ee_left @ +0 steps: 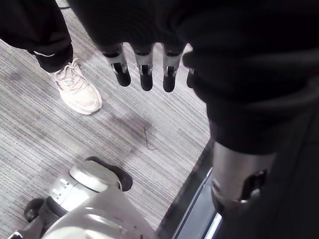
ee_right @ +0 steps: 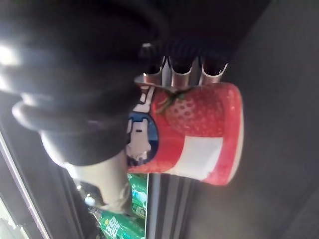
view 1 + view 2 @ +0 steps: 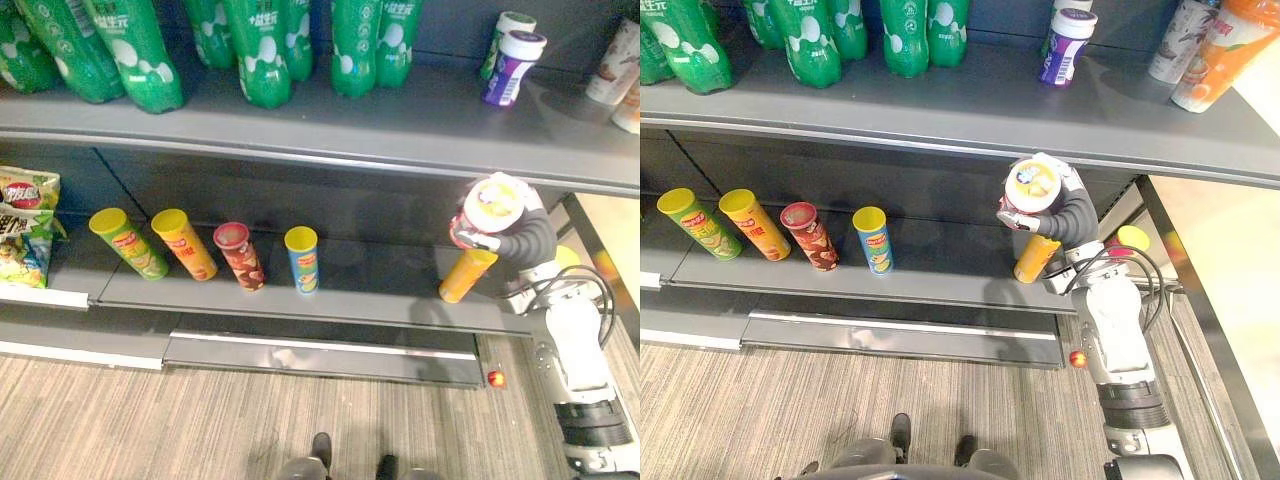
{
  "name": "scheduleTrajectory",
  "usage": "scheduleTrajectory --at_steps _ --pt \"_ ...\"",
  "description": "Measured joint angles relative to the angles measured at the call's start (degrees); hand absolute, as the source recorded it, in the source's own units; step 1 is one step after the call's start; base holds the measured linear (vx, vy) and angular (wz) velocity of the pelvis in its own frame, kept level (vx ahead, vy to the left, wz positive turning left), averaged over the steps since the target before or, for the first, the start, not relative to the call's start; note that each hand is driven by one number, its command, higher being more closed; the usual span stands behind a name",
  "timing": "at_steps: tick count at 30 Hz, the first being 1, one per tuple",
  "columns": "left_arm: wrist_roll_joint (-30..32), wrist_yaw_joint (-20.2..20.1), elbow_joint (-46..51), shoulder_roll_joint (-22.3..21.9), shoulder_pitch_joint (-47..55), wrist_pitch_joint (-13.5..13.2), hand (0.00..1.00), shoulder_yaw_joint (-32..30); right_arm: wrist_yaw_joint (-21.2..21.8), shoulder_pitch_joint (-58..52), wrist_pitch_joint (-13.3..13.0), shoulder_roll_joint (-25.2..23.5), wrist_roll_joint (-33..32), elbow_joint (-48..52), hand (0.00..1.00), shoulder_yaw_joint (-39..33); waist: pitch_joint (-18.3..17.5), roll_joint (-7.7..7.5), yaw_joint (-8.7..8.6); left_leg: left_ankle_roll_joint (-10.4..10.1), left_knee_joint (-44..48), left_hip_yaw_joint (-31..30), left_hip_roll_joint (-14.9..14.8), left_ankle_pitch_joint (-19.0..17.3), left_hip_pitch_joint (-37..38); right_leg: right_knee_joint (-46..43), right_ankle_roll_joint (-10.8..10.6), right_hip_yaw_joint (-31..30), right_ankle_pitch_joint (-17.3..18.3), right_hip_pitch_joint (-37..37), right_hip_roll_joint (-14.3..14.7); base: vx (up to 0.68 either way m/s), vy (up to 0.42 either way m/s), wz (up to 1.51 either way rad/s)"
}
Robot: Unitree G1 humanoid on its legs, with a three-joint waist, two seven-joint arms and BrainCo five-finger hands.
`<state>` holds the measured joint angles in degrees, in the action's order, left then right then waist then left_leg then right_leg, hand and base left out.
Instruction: Put the gum and the chips on the shelf.
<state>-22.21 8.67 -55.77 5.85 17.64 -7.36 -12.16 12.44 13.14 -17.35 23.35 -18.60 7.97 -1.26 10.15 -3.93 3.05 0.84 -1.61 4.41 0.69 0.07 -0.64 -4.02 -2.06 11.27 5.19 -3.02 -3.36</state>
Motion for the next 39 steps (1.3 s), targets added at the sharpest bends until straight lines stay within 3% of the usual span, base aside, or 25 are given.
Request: scheduleTrajectory --at_steps 4,12,15,22,26,31,39 --pt "0.13 -0.28 0.09 0.04 0.0 -0.07 0.0 0.15 -1.42 -0.1 0.51 0.0 0.21 -0.28 1.0 -0.01 -0.52 0.47 -0.74 -0.39 -4.09 0.21 0.24 2.2 2.07 0.25 -0.2 0.05 -0.04 -0.25 -0.12 0.0 0.0 0.01" --pt "1.0 -0.51 1.6 0.08 -0.02 -1.45 0.0 1.48 -2.85 -0.14 1.03 0.01 0.12 -1.06 1.0 -0.54 -0.93 1.19 -1.34 -0.52 -4.16 2.37 0.14 2.24 2.81 0.23 -0.38 -1.17 -0.13 -0.29 -0.19 0.0 0.008 -0.09" --pt "1.12 -1.06 1.64 0.17 -0.1 -1.47 0.0 2.02 -1.96 -1.01 2.67 0.01 -0.52 -0.9 1.0 -0.64 -1.3 1.59 -1.44 -0.58 -4.2 2.99 0.15 2.17 2.94 0.28 -0.51 -1.74 -0.21 -0.28 -0.2 0.01 0.007 -0.09" --pt "3.19 -2.18 0.98 0.87 -0.11 -1.43 0.0 2.27 7.57 -7.29 7.97 0.1 -4.28 5.15 1.0 -0.51 -1.7 1.33 -1.77 -0.44 -4.2 4.84 -0.23 1.67 3.09 1.35 -1.18 -3.31 -0.75 -0.1 0.14 0.01 0.0 -0.12" --pt "3.23 -2.32 0.92 1.56 -0.11 -1.43 0.0 2.48 11.36 -8.2 8.85 0.55 -6.74 8.16 1.0 -0.41 -2.71 0.18 -2.65 -0.7 -4.2 5.91 -0.46 1.4 3.65 1.46 -1.18 -4.44 -0.77 -0.11 0.34 0.04 -0.007 -0.17" --pt "3.26 -2.35 0.26 2.07 -0.65 -1.69 0.0 2.88 12.05 -7.36 9.17 5.22 -8.61 12.91 1.0 -0.62 -4.6 -0.89 -3.15 -0.69 -4.19 6.69 -0.79 1.39 3.84 1.94 -1.06 -5.35 -0.99 -0.13 0.68 0.03 -0.013 -0.1" --pt "3.33 -2.35 -1.4 2.09 -0.22 -2.06 0.0 2.81 9.6 0.82 11.45 12.43 -14.27 13.57 1.0 -7.59 -5.89 -0.78 -3.75 -1.0 -4.21 7.61 -1.72 1.27 3.91 2.27 -0.6 -5.86 -1.35 0.06 1.62 -0.01 -0.022 -0.05"
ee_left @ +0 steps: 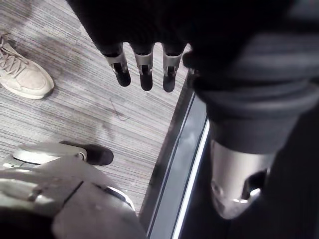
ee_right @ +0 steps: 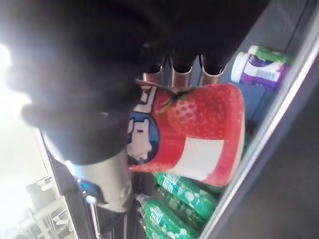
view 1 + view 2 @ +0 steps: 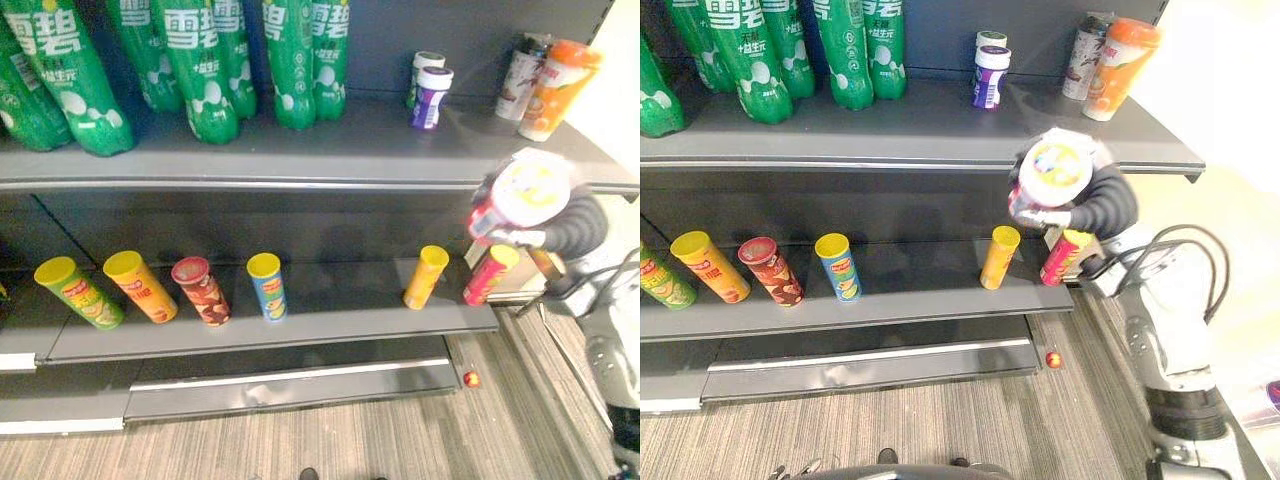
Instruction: Put the gum and the chips on the shelf.
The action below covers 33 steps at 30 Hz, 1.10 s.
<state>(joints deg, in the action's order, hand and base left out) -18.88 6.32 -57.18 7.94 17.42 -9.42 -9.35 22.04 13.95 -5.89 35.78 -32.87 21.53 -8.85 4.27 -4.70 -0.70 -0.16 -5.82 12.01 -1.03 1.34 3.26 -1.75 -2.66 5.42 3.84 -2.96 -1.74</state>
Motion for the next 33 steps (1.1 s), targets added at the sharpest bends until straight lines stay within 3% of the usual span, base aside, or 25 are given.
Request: scheduleTrajectory --at_steps 5,12,18,23,25,33 --pt "0.02 -0.1 -0.01 0.01 0.27 -0.02 0.0 0.02 -2.09 3.58 2.95 1.44 -4.33 -1.48 1.0 -0.18 -1.11 0.08 -0.6 0.24 -0.02 0.3 -0.36 0.26 0.11 0.85 0.37 -0.49 -0.46 -0.27 0.44 0.01 -0.013 -0.05" --pt "0.27 -0.12 -0.02 -0.16 0.12 0.0 0.0 0.78 -7.96 10.22 9.84 1.51 -8.8 -12.79 1.0 0.38 -1.85 -0.32 -0.38 -0.05 -0.04 -0.04 -0.56 0.67 0.02 1.67 0.5 0.04 -0.89 -0.65 0.68 0.01 -0.008 0.02" --pt "1.77 0.0 0.22 -0.13 -0.15 0.16 0.0 2.29 -13.12 16.09 19.74 1.46 -16.24 -27.82 1.0 4.35 -1.76 0.0 1.16 -0.11 -0.06 -0.88 -0.44 1.08 0.27 1.68 0.53 1.34 -0.92 -1.36 0.6 0.0 -0.003 0.09" --pt "1.85 0.06 0.35 -0.12 0.0 1.28 0.0 2.51 -13.91 22.63 22.46 1.51 -17.17 -33.08 1.0 6.95 -1.32 0.45 1.44 -0.39 -0.07 -1.86 -0.34 1.19 0.13 1.83 0.17 2.45 -0.61 -1.38 0.45 -0.03 0.002 0.11" --pt "1.88 0.07 0.88 -0.14 0.07 1.32 0.0 2.85 -14.41 24.81 24.01 1.51 -17.53 -35.21 1.0 7.2 -1.16 0.51 2.46 -0.44 -0.07 -1.88 -0.27 1.23 -0.03 2.31 0.15 2.98 -0.62 -1.49 0.28 0.0 0.0 0.0" --pt "2.27 0.04 2.51 0.05 -0.07 2.44 0.0 2.87 -16.17 32.64 25.18 1.52 -17.73 -41.31 1.0 9.77 1.01 -0.1 2.86 -0.28 -0.07 -3.07 0.32 1.34 -0.12 2.53 0.03 4.9 -1.01 -2.39 -0.55 0.02 0.019 0.08"
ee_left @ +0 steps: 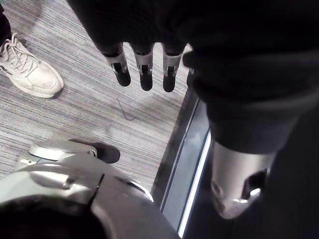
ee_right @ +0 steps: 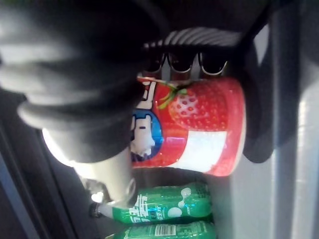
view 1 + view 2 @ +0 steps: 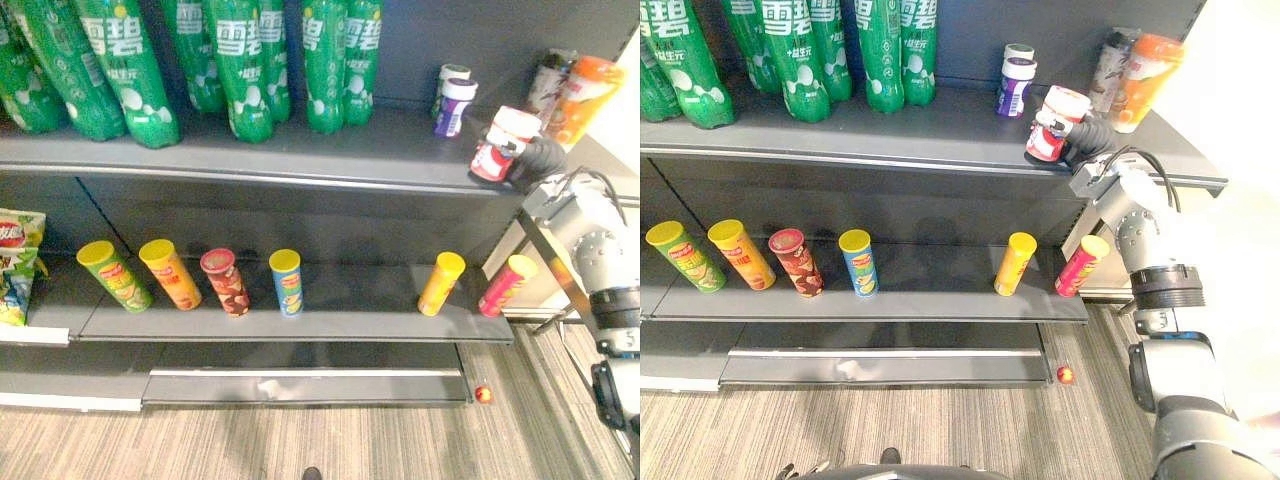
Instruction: Put the gum and the chips on the shelf.
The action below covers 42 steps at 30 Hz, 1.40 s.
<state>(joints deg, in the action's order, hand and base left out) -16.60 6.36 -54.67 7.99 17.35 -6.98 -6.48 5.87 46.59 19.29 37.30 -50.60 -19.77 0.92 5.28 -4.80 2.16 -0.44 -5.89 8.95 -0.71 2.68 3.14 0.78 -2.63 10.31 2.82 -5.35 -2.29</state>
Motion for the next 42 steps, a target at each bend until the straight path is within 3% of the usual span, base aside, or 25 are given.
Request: scheduleTrajectory --at_steps 7,17,18,32,36,42 --pt "0.01 0.02 -0.03 0.19 -1.12 0.23 0.0 0.51 -0.68 2.83 0.47 0.0 0.09 -1.51 1.0 1.95 0.17 -0.14 1.23 0.37 0.02 -0.17 -0.22 0.29 0.04 0.03 0.15 0.12 -0.17 -0.09 0.31 0.03 -0.002 0.01" --pt "0.0 0.16 -0.03 0.21 -1.52 0.28 0.0 1.04 -0.37 3.91 0.64 0.0 1.24 -1.71 1.0 4.04 0.39 0.22 1.21 0.33 0.0 -0.35 -0.57 0.64 0.03 -0.04 0.17 0.23 -0.18 -0.11 0.64 0.0 0.0 0.0" --pt "0.0 0.16 -0.03 0.21 -1.54 0.33 0.0 1.04 -0.34 3.92 0.64 0.0 1.24 -1.83 0.0 4.05 0.39 0.22 1.21 0.34 0.0 -0.35 -0.58 0.65 0.03 -0.04 0.17 0.23 -0.18 -0.11 0.64 0.0 0.0 0.0" --pt "0.0 0.12 -0.01 0.58 -1.86 0.94 0.0 1.78 2.21 5.81 -0.07 0.09 2.95 -5.44 0.0 4.29 0.47 0.26 1.25 0.37 -0.02 -0.34 -0.31 0.68 0.09 0.0 0.13 0.43 -0.19 -0.16 0.38 0.0 0.0 0.0" --pt "-0.03 0.13 -0.01 0.57 -1.93 0.93 0.0 1.77 1.69 6.1 -0.33 1.17 2.92 -5.57 0.0 5.46 0.47 0.26 1.4 0.38 -0.02 -0.34 -0.4 0.69 0.07 0.04 0.14 0.33 -0.2 -0.16 0.46 0.0 0.0 0.0" --pt "-0.04 0.1 -0.01 0.58 -2.02 0.91 0.0 1.7 -1.71 7.98 -3.11 3.64 2.95 -4.86 0.0 6.17 0.46 0.25 1.47 0.38 -0.02 -0.11 -0.59 0.69 0.05 0.12 0.14 0.06 -0.21 -0.09 0.65 0.0 0.0 -0.01"
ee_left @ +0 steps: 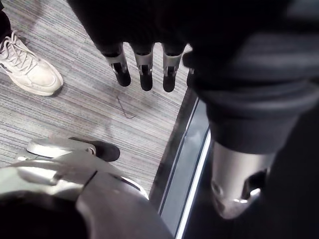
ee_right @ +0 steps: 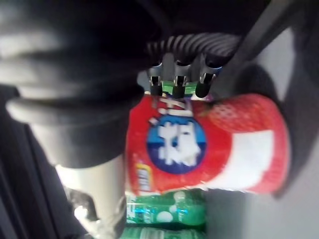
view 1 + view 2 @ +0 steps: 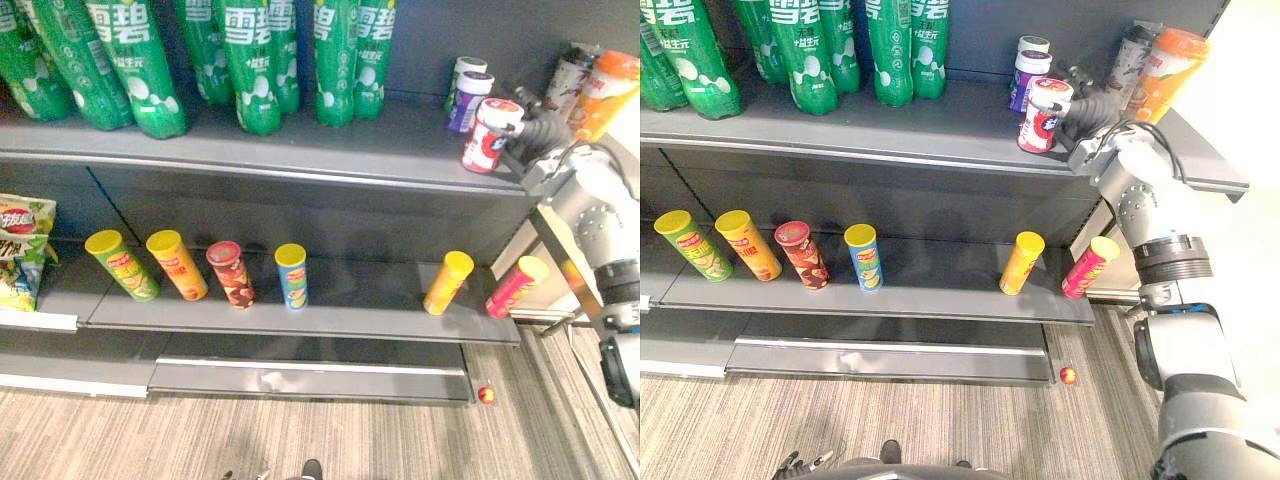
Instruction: Put the gum and the chips on the shelf.
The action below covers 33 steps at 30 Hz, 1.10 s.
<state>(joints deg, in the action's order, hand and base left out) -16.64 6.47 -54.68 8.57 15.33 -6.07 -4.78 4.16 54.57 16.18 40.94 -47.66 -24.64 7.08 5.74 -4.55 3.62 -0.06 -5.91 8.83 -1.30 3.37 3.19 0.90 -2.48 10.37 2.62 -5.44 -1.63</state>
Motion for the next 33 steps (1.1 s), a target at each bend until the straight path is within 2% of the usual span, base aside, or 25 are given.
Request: scheduleTrajectory --at_steps 7,11,14,17,19,21,22,23,25,26,28,31,33 --pt "0.01 -0.18 -0.09 0.07 -0.09 -0.14 0.0 -0.08 -4.09 2.86 -6.68 2.56 0.42 8.56 0.0 -2.91 -0.02 -0.02 -0.23 -0.08 0.0 1.34 -0.7 -0.05 0.22 0.12 0.42 -1.1 -0.27 0.16 0.66 0.0 -0.004 -0.08" --pt "0.01 -0.18 -0.21 0.08 -0.23 -0.15 0.0 -0.07 -4.97 2.85 -7.14 3.46 0.37 10.67 0.0 -4.43 -0.02 0.0 -0.58 -0.13 0.0 1.57 -0.78 -0.07 0.31 0.13 0.47 -1.52 -0.31 0.25 0.72 0.0 -0.004 -0.07" --pt "0.01 -0.19 -0.25 0.14 -0.27 -0.17 0.0 -0.08 -4.95 2.45 -8.79 3.65 0.34 13.58 0.0 -4.56 -0.02 -0.01 -1.33 -0.22 0.0 1.74 -0.79 -0.13 0.31 0.13 0.46 -1.65 -0.31 0.3 0.72 0.0 0.0 0.0" --pt "-0.01 -0.16 -0.26 0.21 -0.41 -0.33 0.0 -0.11 -4.41 -1.1 -10.44 3.64 0.37 19.92 0.0 -6.66 -0.1 -0.13 -1.58 -0.37 0.0 2.06 -0.79 -0.24 0.28 0.24 0.46 -1.81 -0.31 0.33 0.72 0.01 0.0 -0.01" --pt "0.0 -0.01 -0.63 0.2 -0.46 -1.02 0.0 -0.16 -3.68 -7.28 -11.16 3.44 0.36 27.58 0.0 -9.86 -0.18 -0.25 -1.58 -0.54 0.0 2.4 -0.79 -0.36 0.29 0.26 0.47 -2.17 -0.31 0.45 0.73 0.04 -0.001 -0.07" --pt "0.0 0.04 -1.37 0.2 -0.55 -1.13 0.0 -0.23 -3.17 -13.02 -11.39 2.22 0.43 33.23 0.0 -12.37 -0.41 -0.41 -1.73 -0.67 0.0 2.97 -0.87 -0.47 0.24 0.17 0.47 -2.72 -0.31 0.8 0.77 0.04 -0.002 -0.16" --pt "-0.01 0.12 -1.8 0.21 -0.52 -1.13 0.0 -0.48 -2.55 -17.83 -11.75 0.04 0.6 37.31 0.0 -14.34 -0.7 -0.53 -2.09 -0.73 0.0 3.37 -0.98 -0.51 0.06 0.01 0.47 -3.19 -0.31 1.21 0.85 0.05 -0.009 -0.18" --pt "-0.02 0.4 -2.03 0.18 -0.51 -1.13 0.0 -0.84 -2.24 -24.02 -13.84 -3.48 4.79 41.16 0.0 -15.52 -0.84 -0.64 -2.73 -0.74 0.0 3.59 -1.04 -0.52 0.14 -0.01 0.47 -3.37 -0.31 1.22 0.9 0.04 -0.008 -0.15" --pt "-0.02 0.79 -2.33 0.11 -0.53 -1.19 0.0 -1.08 -2.14 -29.44 -16.39 -7.38 11.62 44.1 0.0 -15.4 -1.06 -0.59 -3.45 -0.78 0.0 3.8 -1.14 -0.55 0.21 -0.04 0.48 -3.57 -0.32 1.24 0.99 0.03 -0.011 -0.09" --pt "-0.02 1.29 -2.37 0.02 -0.52 -1.22 0.0 -1.12 -2.0 -33.22 -19.8 -9.97 19.13 45.99 0.0 -14.65 -1.16 -0.47 -3.62 -0.89 0.0 4.22 -1.28 -0.63 0.31 -0.04 0.48 -3.96 -0.32 1.3 1.13 0.02 -0.013 -0.14" --pt "-0.01 2.11 -2.45 -0.12 -0.46 -1.3 0.0 -1.11 -1.13 -36.9 -24.03 -12.55 26.76 48.39 0.0 -12.46 -1.28 -0.31 -3.65 -1.09 0.0 4.6 -1.55 -0.79 0.8 -0.03 0.49 -4.67 -0.32 1.21 1.41 0.01 -0.022 -0.19" --pt "0.16 2.49 -2.5 -0.12 -0.3 -1.74 0.0 -0.96 2.67 -42.55 -27.42 -14.71 29.15 51.49 0.0 -6.81 -2.35 -0.47 -3.64 -1.28 0.0 4.65 -1.83 -0.92 1.0 0.03 0.53 -4.74 -0.28 1.23 1.72 0.0 -0.022 -0.04" --pt "0.84 3.53 -2.51 -0.06 -0.31 -2.65 0.0 -0.53 4.13 -46.71 -27.91 -16.79 29.16 51.21 0.0 -3.04 -2.64 -0.71 -3.47 -1.33 0.0 4.61 -1.89 -0.95 0.98 0.02 0.6 -4.73 -0.22 1.25 1.79 0.0 0.0 0.0"
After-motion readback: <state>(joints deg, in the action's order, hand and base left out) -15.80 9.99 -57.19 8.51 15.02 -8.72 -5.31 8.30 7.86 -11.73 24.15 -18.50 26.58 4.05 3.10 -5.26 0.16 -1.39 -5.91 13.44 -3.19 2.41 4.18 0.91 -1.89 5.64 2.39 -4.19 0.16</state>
